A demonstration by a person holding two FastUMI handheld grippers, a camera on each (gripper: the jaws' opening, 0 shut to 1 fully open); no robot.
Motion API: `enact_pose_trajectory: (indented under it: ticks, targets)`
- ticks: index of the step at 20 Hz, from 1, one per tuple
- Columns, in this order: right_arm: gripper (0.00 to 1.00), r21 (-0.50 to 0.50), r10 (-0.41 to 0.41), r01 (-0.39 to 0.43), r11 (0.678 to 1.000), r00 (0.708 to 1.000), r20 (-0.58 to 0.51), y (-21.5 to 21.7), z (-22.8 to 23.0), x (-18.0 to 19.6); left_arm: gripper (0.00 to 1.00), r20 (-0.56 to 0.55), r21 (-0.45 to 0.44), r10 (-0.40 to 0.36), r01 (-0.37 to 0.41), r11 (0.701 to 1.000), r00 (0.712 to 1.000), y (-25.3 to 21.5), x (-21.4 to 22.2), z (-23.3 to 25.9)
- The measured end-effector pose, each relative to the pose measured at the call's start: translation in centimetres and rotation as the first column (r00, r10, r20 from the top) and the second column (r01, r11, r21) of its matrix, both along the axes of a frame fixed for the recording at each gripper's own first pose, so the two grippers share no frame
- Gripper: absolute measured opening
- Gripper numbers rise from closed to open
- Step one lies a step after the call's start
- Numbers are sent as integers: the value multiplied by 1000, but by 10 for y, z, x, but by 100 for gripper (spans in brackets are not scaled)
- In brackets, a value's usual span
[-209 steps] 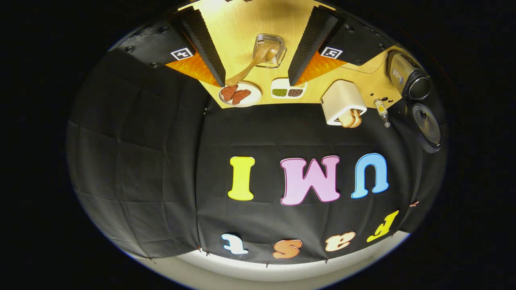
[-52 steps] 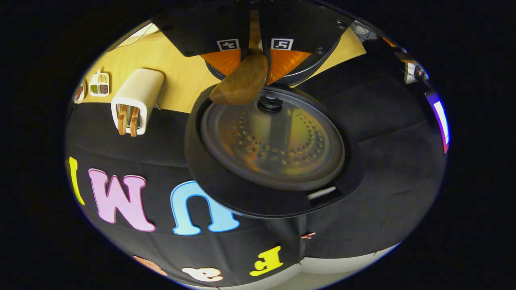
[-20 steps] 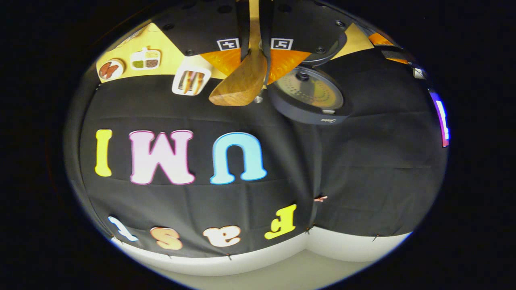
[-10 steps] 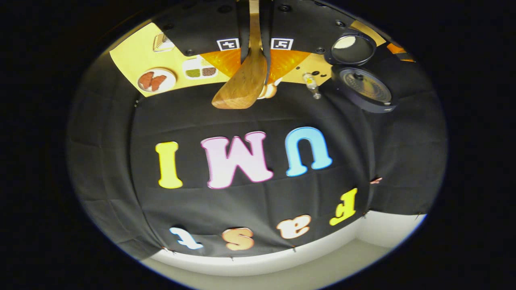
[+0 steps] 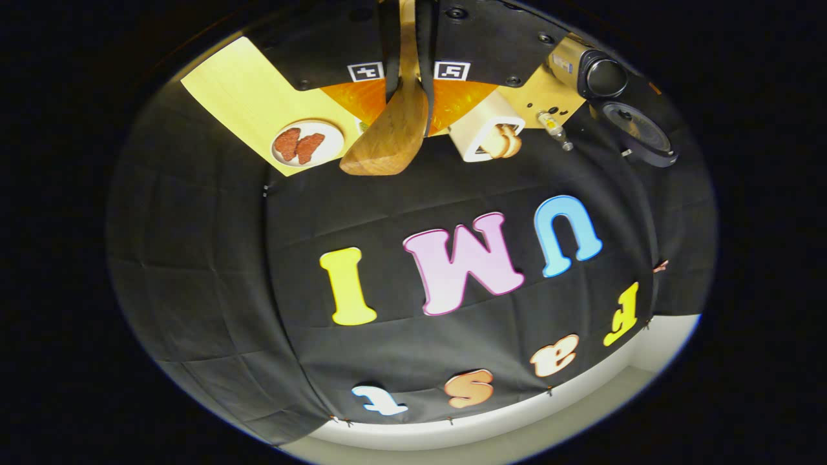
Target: Close the left gripper, press the button to open the rice cooker; take a wooden spoon from the chopstick holder with the right hand, scoop a spoonful of rice and pour it into the rice cooker, then put the wooden spoon back into the chopstick holder.
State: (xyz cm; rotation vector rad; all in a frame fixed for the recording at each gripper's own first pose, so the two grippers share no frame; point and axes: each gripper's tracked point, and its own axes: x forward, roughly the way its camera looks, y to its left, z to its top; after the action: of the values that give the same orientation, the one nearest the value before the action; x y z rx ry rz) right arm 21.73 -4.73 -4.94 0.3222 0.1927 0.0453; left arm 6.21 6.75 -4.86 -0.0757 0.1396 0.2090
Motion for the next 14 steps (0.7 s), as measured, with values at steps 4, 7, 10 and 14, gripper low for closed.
enact_pose_trajectory:
  ticks: [4,7,10,14]
  targets:
    - [13,62,-69,72,995,997,-44,-46,-28,22,95,-17,-23,32,-33,999,999,-19,0,-3]
    - [13,91,-105,114,989,990,-97,-72,-57,34,95,-31,-32,66,-67,997,997,-30,-4,-5]
    - [13,107,-122,140,984,980,-158,-88,-90,42,95,-44,-30,96,-98,995,994,-38,-6,-6]
    - [13,125,-124,154,980,968,-217,-94,-128,53,95,-49,-56,138,-141,988,989,-43,-7,-3]
